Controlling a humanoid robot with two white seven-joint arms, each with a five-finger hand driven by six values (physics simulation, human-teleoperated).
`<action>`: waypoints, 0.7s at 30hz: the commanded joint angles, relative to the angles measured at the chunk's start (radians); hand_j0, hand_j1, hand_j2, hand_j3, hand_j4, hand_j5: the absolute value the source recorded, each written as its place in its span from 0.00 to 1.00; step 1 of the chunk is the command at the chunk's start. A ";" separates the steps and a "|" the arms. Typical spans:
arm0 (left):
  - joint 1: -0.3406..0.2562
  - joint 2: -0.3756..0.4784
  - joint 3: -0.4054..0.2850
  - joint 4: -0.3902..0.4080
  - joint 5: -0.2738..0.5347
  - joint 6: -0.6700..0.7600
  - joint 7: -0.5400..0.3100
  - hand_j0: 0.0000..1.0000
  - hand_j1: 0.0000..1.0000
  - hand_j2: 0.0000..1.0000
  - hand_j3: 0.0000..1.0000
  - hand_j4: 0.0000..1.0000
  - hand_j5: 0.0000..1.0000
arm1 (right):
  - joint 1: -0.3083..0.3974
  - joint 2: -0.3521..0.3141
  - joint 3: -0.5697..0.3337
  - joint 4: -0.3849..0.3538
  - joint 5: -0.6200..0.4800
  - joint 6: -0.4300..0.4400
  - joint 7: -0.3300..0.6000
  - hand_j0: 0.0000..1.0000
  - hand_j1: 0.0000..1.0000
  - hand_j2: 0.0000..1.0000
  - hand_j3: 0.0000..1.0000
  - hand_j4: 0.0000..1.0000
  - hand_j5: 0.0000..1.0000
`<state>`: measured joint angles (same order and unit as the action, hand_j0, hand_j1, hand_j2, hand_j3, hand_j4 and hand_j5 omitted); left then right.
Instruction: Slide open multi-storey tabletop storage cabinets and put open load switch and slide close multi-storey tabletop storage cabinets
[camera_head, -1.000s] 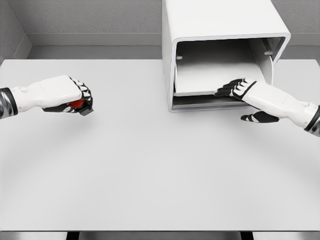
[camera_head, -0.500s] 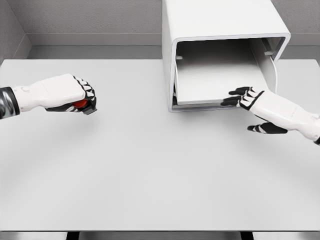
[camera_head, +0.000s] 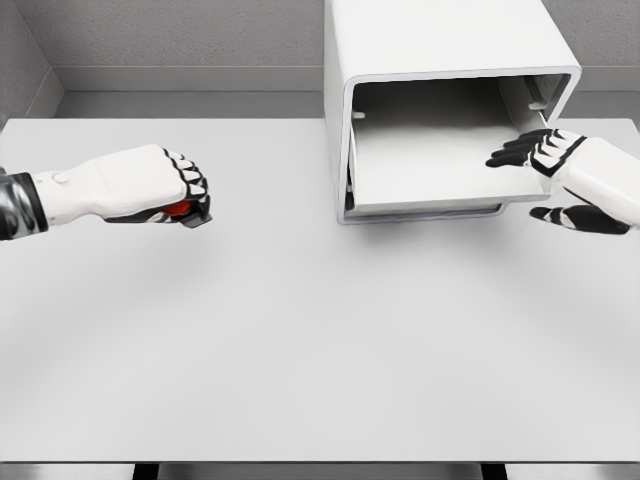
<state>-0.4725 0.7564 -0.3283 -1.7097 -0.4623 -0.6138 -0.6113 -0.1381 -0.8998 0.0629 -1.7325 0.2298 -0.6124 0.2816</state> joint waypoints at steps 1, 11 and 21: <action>0.000 -0.005 0.000 -0.021 0.007 0.003 0.000 0.43 0.43 0.43 0.43 0.43 0.43 | 0.000 -0.008 -0.025 0.001 -0.037 0.002 0.001 0.71 0.71 0.71 0.71 0.71 0.71; -0.012 -0.015 0.005 -0.048 0.007 0.003 0.000 0.43 0.43 0.43 0.43 0.43 0.43 | 0.031 -0.036 -0.118 0.011 -0.072 0.002 0.004 0.68 0.68 0.68 0.68 0.68 0.68; -0.014 -0.061 0.038 -0.070 0.013 0.003 0.000 0.43 0.43 0.43 0.43 0.43 0.43 | 0.044 -0.037 -0.146 0.093 -0.072 0.002 0.005 0.64 0.64 0.64 0.64 0.64 0.64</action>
<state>-0.4847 0.6966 -0.2919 -1.7748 -0.4550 -0.6139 -0.6115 -0.0936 -0.9359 -0.0791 -1.6538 0.1650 -0.6125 0.2871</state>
